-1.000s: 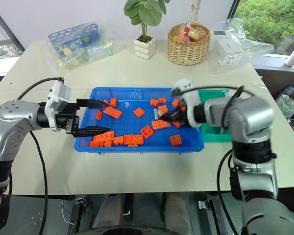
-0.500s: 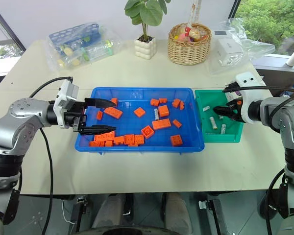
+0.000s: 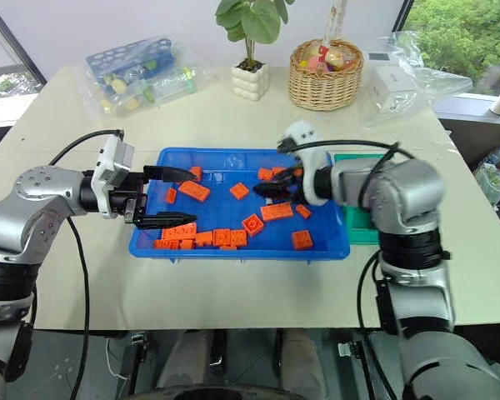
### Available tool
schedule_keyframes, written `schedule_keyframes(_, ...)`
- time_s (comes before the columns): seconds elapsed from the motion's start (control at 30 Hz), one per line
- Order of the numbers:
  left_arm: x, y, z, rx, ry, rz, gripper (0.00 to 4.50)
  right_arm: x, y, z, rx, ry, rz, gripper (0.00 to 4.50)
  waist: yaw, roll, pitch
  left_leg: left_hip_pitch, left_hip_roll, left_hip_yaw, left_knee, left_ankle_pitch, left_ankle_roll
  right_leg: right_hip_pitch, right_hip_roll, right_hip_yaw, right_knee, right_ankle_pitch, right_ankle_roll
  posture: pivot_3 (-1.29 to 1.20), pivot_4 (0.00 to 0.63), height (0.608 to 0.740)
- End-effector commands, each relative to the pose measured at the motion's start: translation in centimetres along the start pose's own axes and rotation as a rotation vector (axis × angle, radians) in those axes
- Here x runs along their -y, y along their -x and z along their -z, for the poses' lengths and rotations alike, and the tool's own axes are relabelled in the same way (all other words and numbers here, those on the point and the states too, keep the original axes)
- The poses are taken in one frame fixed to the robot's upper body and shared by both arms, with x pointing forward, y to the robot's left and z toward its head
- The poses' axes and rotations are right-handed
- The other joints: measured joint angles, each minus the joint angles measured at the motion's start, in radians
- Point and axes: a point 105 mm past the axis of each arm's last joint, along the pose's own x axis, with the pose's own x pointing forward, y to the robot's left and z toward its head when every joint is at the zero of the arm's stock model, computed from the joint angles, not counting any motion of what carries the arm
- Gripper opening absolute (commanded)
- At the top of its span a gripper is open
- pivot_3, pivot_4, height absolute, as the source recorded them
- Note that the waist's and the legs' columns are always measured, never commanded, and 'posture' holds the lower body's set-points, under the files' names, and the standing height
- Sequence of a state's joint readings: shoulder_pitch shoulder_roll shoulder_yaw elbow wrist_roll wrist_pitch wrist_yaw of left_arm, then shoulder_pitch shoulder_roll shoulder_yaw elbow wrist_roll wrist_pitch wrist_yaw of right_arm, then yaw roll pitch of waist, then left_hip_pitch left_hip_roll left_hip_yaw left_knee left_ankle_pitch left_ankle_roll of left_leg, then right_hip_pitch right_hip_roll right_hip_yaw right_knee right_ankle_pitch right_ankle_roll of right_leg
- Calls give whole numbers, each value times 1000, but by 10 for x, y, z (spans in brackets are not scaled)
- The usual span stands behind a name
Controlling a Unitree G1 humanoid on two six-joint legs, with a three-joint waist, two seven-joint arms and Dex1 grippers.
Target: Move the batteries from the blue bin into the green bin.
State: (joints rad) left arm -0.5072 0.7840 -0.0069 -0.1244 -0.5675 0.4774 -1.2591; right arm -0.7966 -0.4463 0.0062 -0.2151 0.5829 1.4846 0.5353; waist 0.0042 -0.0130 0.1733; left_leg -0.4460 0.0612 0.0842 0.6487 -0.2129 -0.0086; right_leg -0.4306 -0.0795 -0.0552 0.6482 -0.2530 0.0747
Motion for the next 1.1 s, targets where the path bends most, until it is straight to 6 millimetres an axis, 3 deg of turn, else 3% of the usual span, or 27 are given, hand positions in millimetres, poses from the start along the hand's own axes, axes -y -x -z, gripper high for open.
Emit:
schedule_keyframes(0.03,0,8,-11,6,-55,-30,4500,3,-10,2,-8,-3,34,3312,3,0,0,0,0,0,0,0,0,0,0,0,0,0,0,0,150,736)
schedule_keyframes(0.2,1,10,-12,7,-54,-43,4500,16,-23,6,-23,-35,80,3312,2,0,0,1,0,0,1,0,0,1,0,0,0,0,0,0,150,736)
schedule_keyframes(0.67,1,9,-13,10,-50,-52,4500,27,-42,16,-68,0,110,3312,-18,0,0,1,0,0,-1,0,0,0,1,0,1,0,0,0,150,736)
schedule_keyframes(0.9,1,8,-14,13,-52,-49,4500,43,-52,25,-104,47,157,3312,-18,0,0,2,0,0,-1,0,0,0,1,0,1,0,0,0,150,736)
schedule_keyframes(0.93,1,8,-14,13,-52,-48,4500,43,-54,26,-103,53,158,2782,-18,0,0,2,0,0,-1,0,0,0,1,0,1,0,0,0,150,736)
schedule_keyframes(0.97,1,8,-14,13,-52,-47,4500,44,-55,26,-103,58,158,2578,-17,0,0,2,0,0,-1,0,0,0,1,0,1,0,0,0,150,736)
schedule_keyframes(1.1,1,8,-15,13,-53,-46,4500,39,-55,25,-95,52,132,542,-18,0,0,2,0,0,-1,0,0,0,1,0,1,0,0,0,150,736)
